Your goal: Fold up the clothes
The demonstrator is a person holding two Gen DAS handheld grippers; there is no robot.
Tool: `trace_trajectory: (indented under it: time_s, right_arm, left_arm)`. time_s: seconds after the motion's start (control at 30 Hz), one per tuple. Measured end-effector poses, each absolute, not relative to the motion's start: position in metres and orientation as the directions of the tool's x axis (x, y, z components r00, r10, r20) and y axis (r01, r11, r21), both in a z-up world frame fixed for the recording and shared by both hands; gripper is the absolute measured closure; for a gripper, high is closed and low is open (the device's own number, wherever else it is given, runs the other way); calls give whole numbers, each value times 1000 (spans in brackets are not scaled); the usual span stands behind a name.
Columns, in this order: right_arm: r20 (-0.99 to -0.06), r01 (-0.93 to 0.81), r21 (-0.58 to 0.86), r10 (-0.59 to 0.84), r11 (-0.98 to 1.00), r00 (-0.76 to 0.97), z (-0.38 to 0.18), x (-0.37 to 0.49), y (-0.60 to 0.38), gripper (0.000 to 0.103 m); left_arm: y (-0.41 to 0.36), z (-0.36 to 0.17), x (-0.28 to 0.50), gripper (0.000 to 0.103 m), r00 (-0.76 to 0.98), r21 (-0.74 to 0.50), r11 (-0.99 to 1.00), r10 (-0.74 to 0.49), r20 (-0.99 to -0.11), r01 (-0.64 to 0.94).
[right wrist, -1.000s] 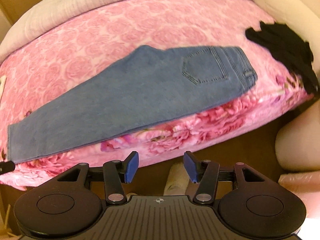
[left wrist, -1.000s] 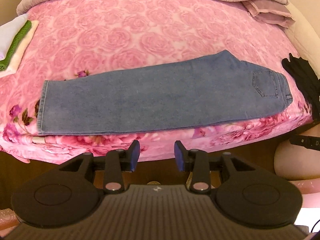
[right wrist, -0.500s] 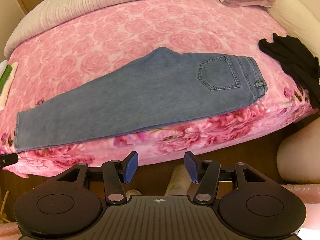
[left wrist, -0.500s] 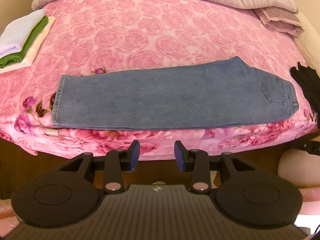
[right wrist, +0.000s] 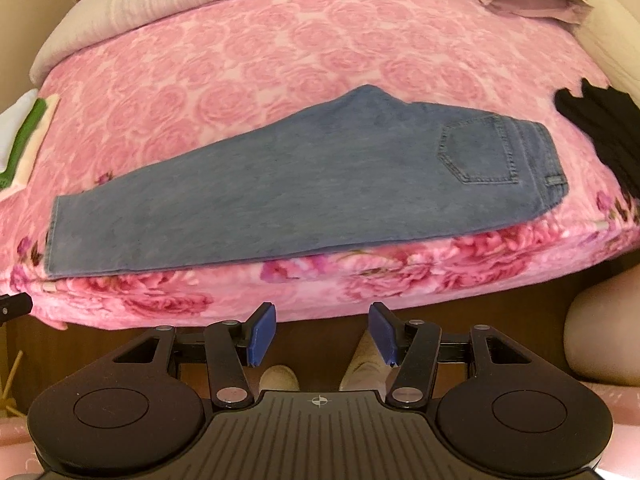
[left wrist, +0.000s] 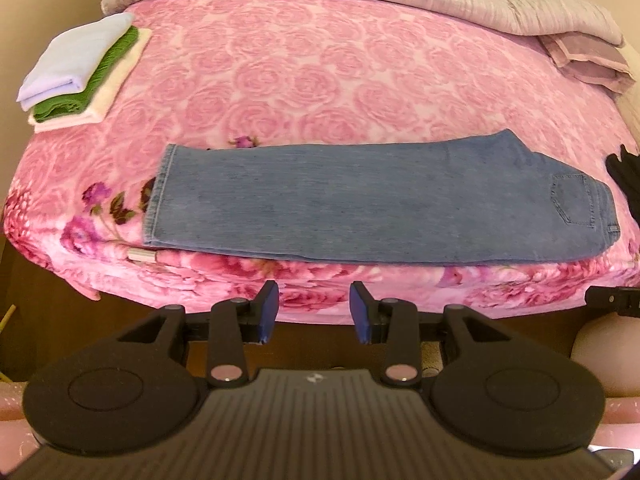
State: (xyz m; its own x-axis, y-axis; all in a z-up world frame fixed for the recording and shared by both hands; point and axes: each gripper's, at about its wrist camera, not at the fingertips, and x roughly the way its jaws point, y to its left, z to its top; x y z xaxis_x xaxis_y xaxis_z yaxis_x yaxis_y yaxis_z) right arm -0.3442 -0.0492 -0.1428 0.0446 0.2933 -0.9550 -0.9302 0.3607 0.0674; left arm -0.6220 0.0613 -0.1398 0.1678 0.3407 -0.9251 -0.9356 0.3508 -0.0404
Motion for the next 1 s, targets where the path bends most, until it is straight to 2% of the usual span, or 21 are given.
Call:
trace_trajectory:
  time_s: [0.53,1.0]
  right_arm:
    - [-962,-940,66,272,335,30,-149,-340,-30,48]
    - [-968,-923,78,251,376,20,-153,-258,-27,47]
  left_arm:
    - [72,-144,-603,68,158,-37,349,325,-932,-937]
    - [83,-152,-511,68,160,-35,383,299,-941,-923]
